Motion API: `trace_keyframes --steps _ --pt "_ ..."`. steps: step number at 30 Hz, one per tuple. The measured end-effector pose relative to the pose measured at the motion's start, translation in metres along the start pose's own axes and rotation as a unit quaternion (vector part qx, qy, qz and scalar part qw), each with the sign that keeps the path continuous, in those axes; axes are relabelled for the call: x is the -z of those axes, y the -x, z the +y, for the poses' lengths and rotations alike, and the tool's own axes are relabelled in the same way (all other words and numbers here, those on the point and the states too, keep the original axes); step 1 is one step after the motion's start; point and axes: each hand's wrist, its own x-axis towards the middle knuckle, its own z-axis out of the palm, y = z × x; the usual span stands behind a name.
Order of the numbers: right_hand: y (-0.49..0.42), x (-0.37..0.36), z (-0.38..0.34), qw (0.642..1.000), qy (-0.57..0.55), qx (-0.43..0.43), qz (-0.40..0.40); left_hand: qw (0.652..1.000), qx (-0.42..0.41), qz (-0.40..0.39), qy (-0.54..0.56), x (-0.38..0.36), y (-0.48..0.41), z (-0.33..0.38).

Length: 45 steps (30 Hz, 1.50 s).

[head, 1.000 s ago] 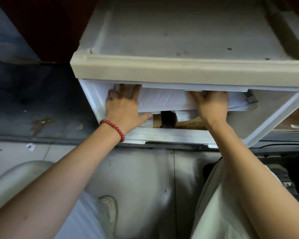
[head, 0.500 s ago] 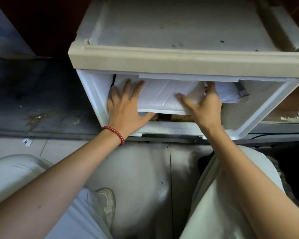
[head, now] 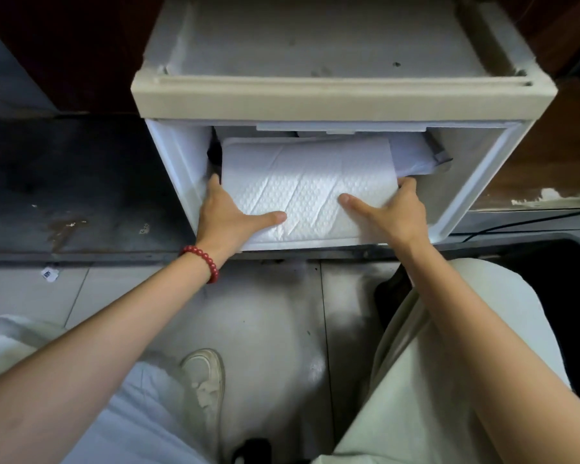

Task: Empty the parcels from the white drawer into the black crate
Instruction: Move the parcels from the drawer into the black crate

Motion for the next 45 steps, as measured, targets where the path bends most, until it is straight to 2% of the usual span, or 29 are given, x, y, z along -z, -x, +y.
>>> trace_keyframes --steps 4,9,12,16,21,23,26,28,31,34,37,40,42,45 --pt "0.017 0.007 0.001 1.000 -0.003 -0.026 -0.010 0.999 -0.029 0.023 0.017 0.008 0.019 -0.002" --pt "0.037 0.004 -0.008 0.998 -0.037 -0.026 -0.046 0.997 -0.011 0.055 0.061 0.028 0.036 0.001" --pt "0.054 0.006 -0.012 0.999 -0.006 0.009 -0.033 0.994 0.001 0.084 0.066 0.032 0.052 0.006" --pt "0.090 0.026 -0.020 0.998 -0.020 0.054 0.034 0.995 -0.018 0.097 0.019 0.033 0.085 0.012" --pt "0.118 0.058 -0.026 0.990 0.013 0.132 0.039 0.995 -0.046 0.088 0.024 0.054 0.117 0.008" --pt "0.121 0.068 -0.019 0.991 -0.016 0.133 0.018 0.996 -0.052 0.067 0.024 0.064 0.125 0.006" --pt "0.125 0.082 0.000 0.990 -0.102 0.058 -0.075 0.997 -0.063 0.031 0.039 0.070 0.136 0.009" --pt "0.122 0.084 0.008 0.985 -0.139 0.033 -0.094 0.996 -0.080 0.021 0.040 0.067 0.143 0.013" --pt "0.119 0.083 0.007 0.978 -0.184 0.063 -0.072 0.994 -0.099 0.036 0.044 0.067 0.149 0.016" --pt "0.119 0.082 0.009 0.975 -0.188 0.066 -0.098 0.992 -0.112 0.044 0.029 0.079 0.152 0.016" --pt "0.113 0.084 0.019 0.963 -0.214 0.096 -0.130 0.992 -0.122 0.017 -0.008 0.091 0.153 0.014" --pt "0.108 0.085 0.028 0.960 -0.170 0.171 -0.146 0.990 -0.129 -0.020 -0.058 0.099 0.152 0.007" --pt "0.107 0.082 0.030 0.962 -0.147 0.188 -0.131 0.985 -0.154 0.003 -0.075 0.099 0.148 0.000" --pt "0.106 0.080 0.026 0.964 -0.165 0.191 -0.081 0.979 -0.188 0.070 -0.036 0.097 0.144 -0.001"
